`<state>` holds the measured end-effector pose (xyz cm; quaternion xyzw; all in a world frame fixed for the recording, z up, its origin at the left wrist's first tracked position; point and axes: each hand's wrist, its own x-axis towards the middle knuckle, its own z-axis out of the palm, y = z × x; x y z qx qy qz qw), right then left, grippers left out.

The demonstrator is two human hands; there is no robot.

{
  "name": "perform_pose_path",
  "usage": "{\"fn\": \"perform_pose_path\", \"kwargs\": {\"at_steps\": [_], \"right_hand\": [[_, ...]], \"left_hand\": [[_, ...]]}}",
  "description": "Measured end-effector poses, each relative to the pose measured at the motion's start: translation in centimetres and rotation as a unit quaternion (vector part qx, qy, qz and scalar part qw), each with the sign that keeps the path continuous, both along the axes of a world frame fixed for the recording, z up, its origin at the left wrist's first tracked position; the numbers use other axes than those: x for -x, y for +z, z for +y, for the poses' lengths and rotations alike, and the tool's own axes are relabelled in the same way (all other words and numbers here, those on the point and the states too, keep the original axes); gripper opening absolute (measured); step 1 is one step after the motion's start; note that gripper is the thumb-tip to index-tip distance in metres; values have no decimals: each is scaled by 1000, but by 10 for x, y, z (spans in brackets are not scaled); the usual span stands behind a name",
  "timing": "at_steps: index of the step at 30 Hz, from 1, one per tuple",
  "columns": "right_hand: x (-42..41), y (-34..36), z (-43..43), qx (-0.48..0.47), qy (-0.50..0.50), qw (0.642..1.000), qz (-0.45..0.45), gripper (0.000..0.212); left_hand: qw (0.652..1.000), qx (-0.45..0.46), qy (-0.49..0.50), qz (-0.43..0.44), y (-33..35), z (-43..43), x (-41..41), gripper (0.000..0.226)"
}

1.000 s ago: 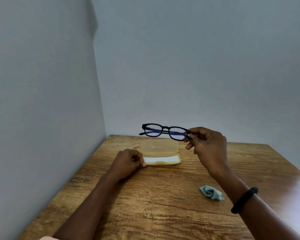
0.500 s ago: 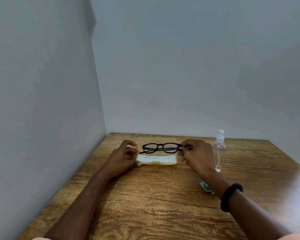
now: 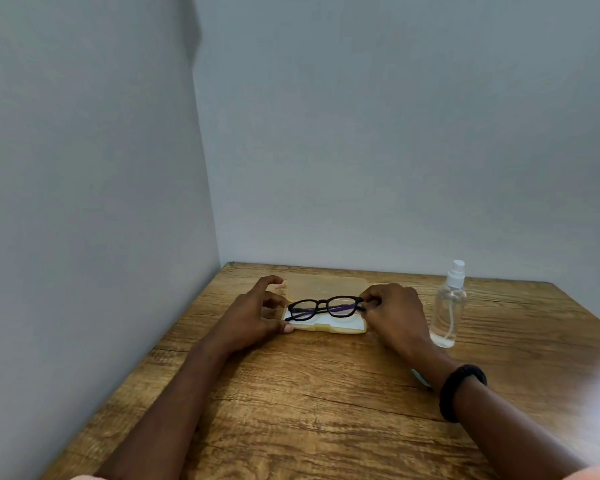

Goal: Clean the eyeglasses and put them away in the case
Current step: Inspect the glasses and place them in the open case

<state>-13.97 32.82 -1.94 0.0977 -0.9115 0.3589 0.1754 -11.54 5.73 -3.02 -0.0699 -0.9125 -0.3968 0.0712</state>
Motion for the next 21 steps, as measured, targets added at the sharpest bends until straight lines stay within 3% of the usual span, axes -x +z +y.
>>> {"fn": "perform_pose_path", "kwargs": {"at_steps": [8, 11, 15, 21], "right_hand": [[-6, 8, -1, -237, 5, 972, 3, 22], [-7, 9, -2, -283, 21, 959, 4, 24], [-6, 7, -3, -295, 27, 955, 10, 25], [-6, 10, 1, -221, 0, 975, 1, 22]], "left_hand": [[1000, 10, 3, 6, -1, -1, 3, 89], [1000, 11, 1, 5, -1, -2, 3, 88], [1000, 16, 3, 5, -2, -3, 4, 88], [1000, 16, 8, 8, -3, -3, 6, 87]]}}
